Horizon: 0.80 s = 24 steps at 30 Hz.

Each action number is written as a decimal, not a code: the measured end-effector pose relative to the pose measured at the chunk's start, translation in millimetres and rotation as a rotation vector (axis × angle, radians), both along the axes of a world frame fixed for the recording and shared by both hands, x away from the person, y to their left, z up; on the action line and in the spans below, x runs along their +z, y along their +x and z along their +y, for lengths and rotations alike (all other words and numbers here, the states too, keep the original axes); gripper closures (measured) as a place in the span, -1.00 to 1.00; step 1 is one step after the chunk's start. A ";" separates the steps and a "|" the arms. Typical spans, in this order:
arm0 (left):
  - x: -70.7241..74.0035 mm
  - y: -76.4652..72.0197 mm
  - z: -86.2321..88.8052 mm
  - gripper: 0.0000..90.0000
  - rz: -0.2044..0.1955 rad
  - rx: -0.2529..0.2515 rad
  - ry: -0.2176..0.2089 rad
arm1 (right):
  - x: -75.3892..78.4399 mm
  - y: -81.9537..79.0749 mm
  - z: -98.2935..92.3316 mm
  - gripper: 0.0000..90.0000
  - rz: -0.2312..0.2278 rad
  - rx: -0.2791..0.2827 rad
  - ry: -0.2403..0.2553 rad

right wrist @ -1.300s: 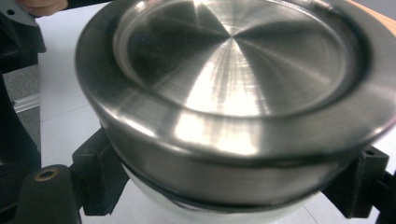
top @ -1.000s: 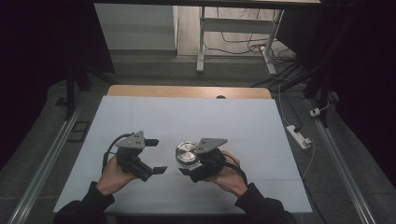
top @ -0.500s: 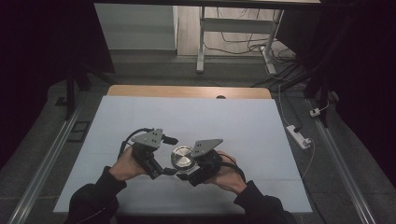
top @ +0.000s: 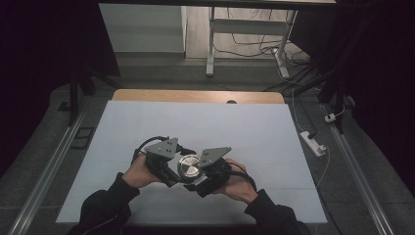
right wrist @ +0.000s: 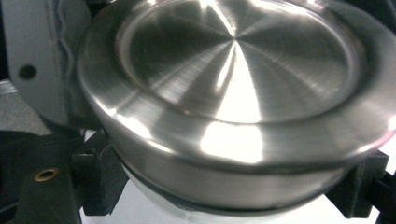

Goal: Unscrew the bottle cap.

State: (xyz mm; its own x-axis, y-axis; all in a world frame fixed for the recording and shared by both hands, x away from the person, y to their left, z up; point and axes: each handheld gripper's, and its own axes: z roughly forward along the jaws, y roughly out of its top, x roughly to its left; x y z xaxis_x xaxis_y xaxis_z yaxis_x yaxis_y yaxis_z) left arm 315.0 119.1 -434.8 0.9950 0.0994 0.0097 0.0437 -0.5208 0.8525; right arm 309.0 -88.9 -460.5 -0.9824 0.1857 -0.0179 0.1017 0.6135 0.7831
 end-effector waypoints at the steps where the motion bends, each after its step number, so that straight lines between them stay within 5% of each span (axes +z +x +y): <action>1: -0.2 -0.1 -1.2 -0.58 0.006 0.031 -0.002 | 0.0 0.8 -0.5 -0.66 0.002 -0.014 0.002; 12: 5.4 -11.9 -24.5 -0.58 -0.008 0.359 0.015 | 1.3 6.0 -3.9 -0.66 -0.028 -0.235 0.010; 14: 8.0 -11.0 -25.1 -0.64 0.006 0.336 0.009 | 2.3 4.8 -4.3 -0.66 -0.037 -0.253 0.018; 16: 11.8 -8.4 -21.6 -0.90 0.035 0.315 -0.008 | 3.0 3.9 -5.0 -0.66 -0.041 -0.240 0.025; 19: 16.3 -6.7 -10.4 -0.99 0.012 0.269 -0.005 | 3.9 2.8 -5.7 -0.66 -0.036 -0.211 0.035; 24: 15.5 -6.7 4.1 -0.96 -0.019 0.081 0.019 | 3.2 1.7 -5.2 -0.66 -0.003 -0.110 0.031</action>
